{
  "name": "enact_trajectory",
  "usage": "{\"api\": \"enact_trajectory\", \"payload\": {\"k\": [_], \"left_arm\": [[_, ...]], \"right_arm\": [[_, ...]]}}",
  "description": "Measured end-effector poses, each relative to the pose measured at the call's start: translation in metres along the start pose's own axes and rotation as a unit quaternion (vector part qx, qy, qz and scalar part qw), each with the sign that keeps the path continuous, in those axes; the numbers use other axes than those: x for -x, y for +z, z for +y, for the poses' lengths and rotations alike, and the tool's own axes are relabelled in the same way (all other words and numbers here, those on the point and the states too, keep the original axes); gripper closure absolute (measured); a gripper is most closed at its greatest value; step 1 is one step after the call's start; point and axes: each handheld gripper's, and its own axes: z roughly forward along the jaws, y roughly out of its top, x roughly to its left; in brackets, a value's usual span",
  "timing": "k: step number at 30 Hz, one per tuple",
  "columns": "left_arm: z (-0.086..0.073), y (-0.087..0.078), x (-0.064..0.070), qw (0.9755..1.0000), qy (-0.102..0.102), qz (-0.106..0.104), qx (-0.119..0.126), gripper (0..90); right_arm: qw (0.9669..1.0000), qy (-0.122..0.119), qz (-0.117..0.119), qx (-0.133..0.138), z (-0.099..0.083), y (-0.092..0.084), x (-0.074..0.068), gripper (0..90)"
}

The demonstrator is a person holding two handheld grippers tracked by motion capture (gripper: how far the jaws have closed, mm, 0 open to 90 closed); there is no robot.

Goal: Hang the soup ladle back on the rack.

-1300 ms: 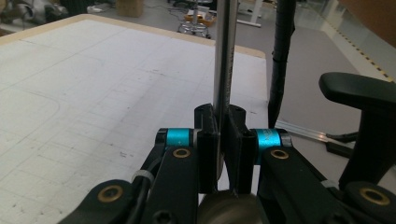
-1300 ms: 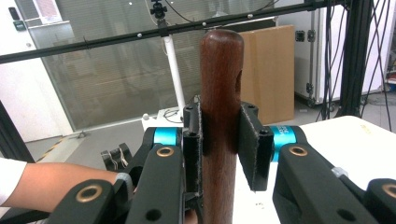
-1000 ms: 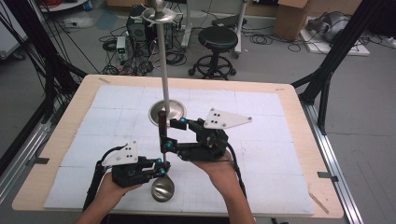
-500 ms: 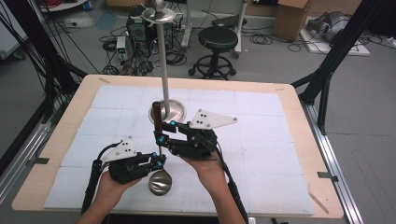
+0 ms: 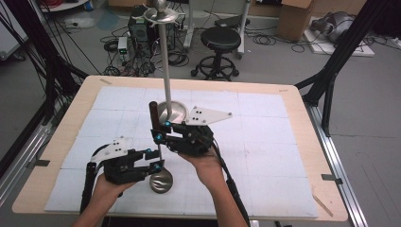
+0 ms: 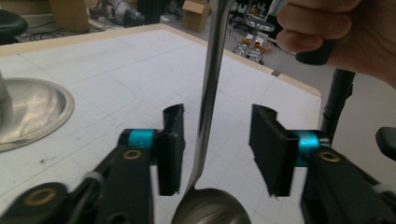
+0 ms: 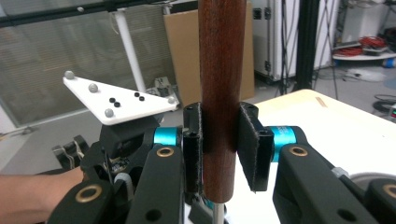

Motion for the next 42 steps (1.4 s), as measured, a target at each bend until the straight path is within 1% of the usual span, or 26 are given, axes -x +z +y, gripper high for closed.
{"api": "enact_trajectory", "payload": {"k": [1, 2, 3, 5, 6, 8, 10, 12, 14, 18, 19, 22, 25, 28, 29, 31, 35, 39, 41, 42], "left_arm": [[-0.002, -0.005, -0.003, 0.9999, 0.006, 0.004, 0.008, 51.1], [-0.005, -0.01, -0.006, 0.9997, 0.01, 0.013, 0.02, 45.8], [-0.007, -0.015, -0.01, 0.9994, 0.012, 0.02, 0.027, 43.1], [-0.01, -0.024, -0.017, 0.9985, 0.01, 0.032, 0.043, 39.9], [-0.011, -0.028, -0.021, 0.9981, 0.005, 0.037, 0.049, 37.7], [-0.01, -0.034, -0.026, 0.9972, 0.004, 0.053, 0.052, 34.9], [-0.01, -0.04, -0.029, 0.9967, 0.012, 0.058, 0.056, 33.8], [-0.01, -0.044, -0.031, 0.996, 0.021, 0.065, 0.059, 30.1], [-0.01, -0.046, -0.033, 0.9957, 0.026, 0.07, 0.055, 27.6], [-0.011, -0.05, -0.036, 0.9953, 0.024, 0.08, 0.05, 24.7], [-0.012, -0.051, -0.036, 0.995, 0.023, 0.083, 0.051, 22.5], [-0.015, -0.053, -0.038, 0.9951, 0.016, 0.081, 0.055, 22.5], [-0.017, -0.054, -0.038, 0.9951, 0.02, 0.083, 0.049, 22.8], [-0.017, -0.056, -0.039, 0.9948, 0.018, 0.084, 0.054, 22.8], [-0.017, -0.056, -0.04, 0.9948, 0.02, 0.084, 0.054, 22.8], [-0.017, -0.057, -0.04, 0.9947, 0.023, 0.085, 0.052, 22.8], [-0.018, -0.058, -0.04, 0.9948, 0.023, 0.085, 0.052, 22.8], [-0.018, -0.057, -0.04, 0.9952, 0.025, 0.081, 0.049, 22.9], [-0.018, -0.057, -0.04, 0.995, 0.022, 0.083, 0.05, 23.0], [-0.018, -0.057, -0.041, 0.995, 0.025, 0.083, 0.049, 23.0]], "right_arm": [[1.0, 0.003, 0.005, 0.003, 0.003, 0.0, 0.003, 73.5], [0.9998, 0.008, 0.012, 0.01, 0.006, 0.0, 0.007, 73.5], [0.9996, 0.012, 0.019, 0.019, 0.01, 0.001, 0.011, 73.5], [0.999, 0.015, 0.026, 0.032, 0.02, 0.001, 0.019, 73.5], [0.9989, 0.014, 0.028, 0.034, 0.025, 0.002, 0.023, 73.5], [0.9988, 0.012, 0.031, 0.035, 0.035, 0.006, 0.031, 73.5], [0.999, 0.006, 0.033, 0.031, 0.045, 0.01, 0.038, 73.5], [0.9992, -0.002, 0.032, 0.024, 0.056, 0.015, 0.045, 73.5], [0.9993, -0.006, 0.03, 0.02, 0.065, 0.02, 0.051, 73.5], [0.9996, -0.005, 0.02, 0.017, 0.081, 0.027, 0.064, 73.5], [0.9997, -0.005, 0.019, 0.016, 0.086, 0.028, 0.067, 73.5], [0.9998, -0.005, 0.012, 0.015, 0.097, 0.033, 0.074, 73.5], [0.9999, -0.005, 0.008, 0.013, 0.106, 0.038, 0.081, 73.5], [0.9999, -0.004, 0.003, 0.011, 0.113, 0.041, 0.087, 73.4], [0.9999, -0.005, 0.002, 0.009, 0.115, 0.042, 0.089, 73.5], [0.9999, -0.006, -0.001, 0.011, 0.118, 0.042, 0.092, 73.5], [0.9998, 0.004, -0.005, 0.017, 0.12, 0.042, 0.101, 73.4], [0.9999, 0.003, -0.001, 0.013, 0.122, 0.045, 0.104, 73.5], [0.9999, 0.004, 0.001, 0.014, 0.124, 0.047, 0.106, 73.4], [0.9999, 0.003, 0.001, 0.014, 0.125, 0.049, 0.106, 73.4]]}}
